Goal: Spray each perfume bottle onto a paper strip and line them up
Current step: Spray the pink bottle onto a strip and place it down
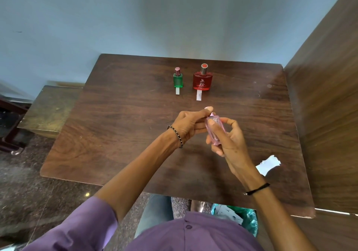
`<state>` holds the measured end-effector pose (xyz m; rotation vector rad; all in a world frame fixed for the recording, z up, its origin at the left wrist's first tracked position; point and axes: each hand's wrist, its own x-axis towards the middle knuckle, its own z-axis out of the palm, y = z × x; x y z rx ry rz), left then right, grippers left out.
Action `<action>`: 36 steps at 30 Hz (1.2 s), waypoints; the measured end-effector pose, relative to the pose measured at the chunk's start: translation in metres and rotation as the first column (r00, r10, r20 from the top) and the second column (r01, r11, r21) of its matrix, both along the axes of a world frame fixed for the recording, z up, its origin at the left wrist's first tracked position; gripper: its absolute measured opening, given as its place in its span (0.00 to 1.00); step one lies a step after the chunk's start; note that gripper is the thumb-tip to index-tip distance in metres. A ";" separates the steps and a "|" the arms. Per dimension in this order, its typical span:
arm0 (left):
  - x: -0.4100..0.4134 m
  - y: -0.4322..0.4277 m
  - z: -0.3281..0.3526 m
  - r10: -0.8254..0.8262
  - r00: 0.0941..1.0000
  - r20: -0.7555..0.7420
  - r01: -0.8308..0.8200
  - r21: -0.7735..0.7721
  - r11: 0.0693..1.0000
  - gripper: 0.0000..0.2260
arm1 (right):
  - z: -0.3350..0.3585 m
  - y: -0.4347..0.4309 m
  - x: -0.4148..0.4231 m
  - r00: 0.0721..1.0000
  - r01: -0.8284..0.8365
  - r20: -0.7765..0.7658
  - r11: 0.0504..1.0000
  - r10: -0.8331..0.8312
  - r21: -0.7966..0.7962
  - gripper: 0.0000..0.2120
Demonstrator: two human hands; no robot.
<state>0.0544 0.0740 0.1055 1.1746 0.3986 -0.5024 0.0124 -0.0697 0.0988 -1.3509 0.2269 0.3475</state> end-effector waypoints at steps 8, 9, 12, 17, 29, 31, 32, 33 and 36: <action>0.029 -0.015 -0.021 0.044 0.999 -0.001 -0.044 0.127 0.991 0.15 | -0.015 -0.025 0.026 1.000 0.009 0.017 0.991 -0.007 -0.135 0.18; 0.032 -0.017 -0.026 0.043 0.999 -0.008 -0.041 0.151 0.988 0.13 | -0.017 -0.028 0.029 1.000 0.014 0.014 0.986 -0.012 -0.164 0.18; 0.046 -0.023 -0.044 0.007 1.000 -0.015 -0.004 0.190 0.982 0.10 | -0.025 -0.038 0.044 1.000 0.019 -0.001 0.970 -0.020 -0.241 0.18; 0.075 -0.038 -0.072 -0.067 0.998 -0.015 0.069 0.273 0.959 0.11 | -0.043 -0.045 0.082 0.999 -0.038 -0.019 0.955 0.034 -0.294 0.16; 0.155 -0.061 -0.111 -0.004 0.995 -0.096 0.028 0.257 0.966 0.05 | -0.072 -0.064 0.181 0.993 0.032 0.117 0.916 0.017 -0.400 0.14; 0.165 -0.064 -0.115 0.007 0.995 -0.098 0.019 0.263 0.965 0.05 | -0.076 -0.066 0.196 0.990 0.052 0.142 0.908 0.008 -0.416 0.13; 0.169 -0.066 -0.117 0.019 0.995 -0.100 0.008 0.263 0.965 0.05 | -0.078 -0.067 0.203 0.987 0.063 0.158 0.897 0.007 -0.437 0.12; 0.174 -0.069 -0.119 0.035 0.994 -0.104 -0.006 0.271 0.963 0.06 | -0.080 -0.068 0.209 0.985 0.067 0.169 0.880 0.015 -0.469 0.12; 0.185 -0.076 -0.123 0.103 0.990 -0.100 -0.066 0.316 0.946 0.07 | -0.087 -0.073 0.228 0.984 0.067 0.174 0.852 0.029 -0.519 0.10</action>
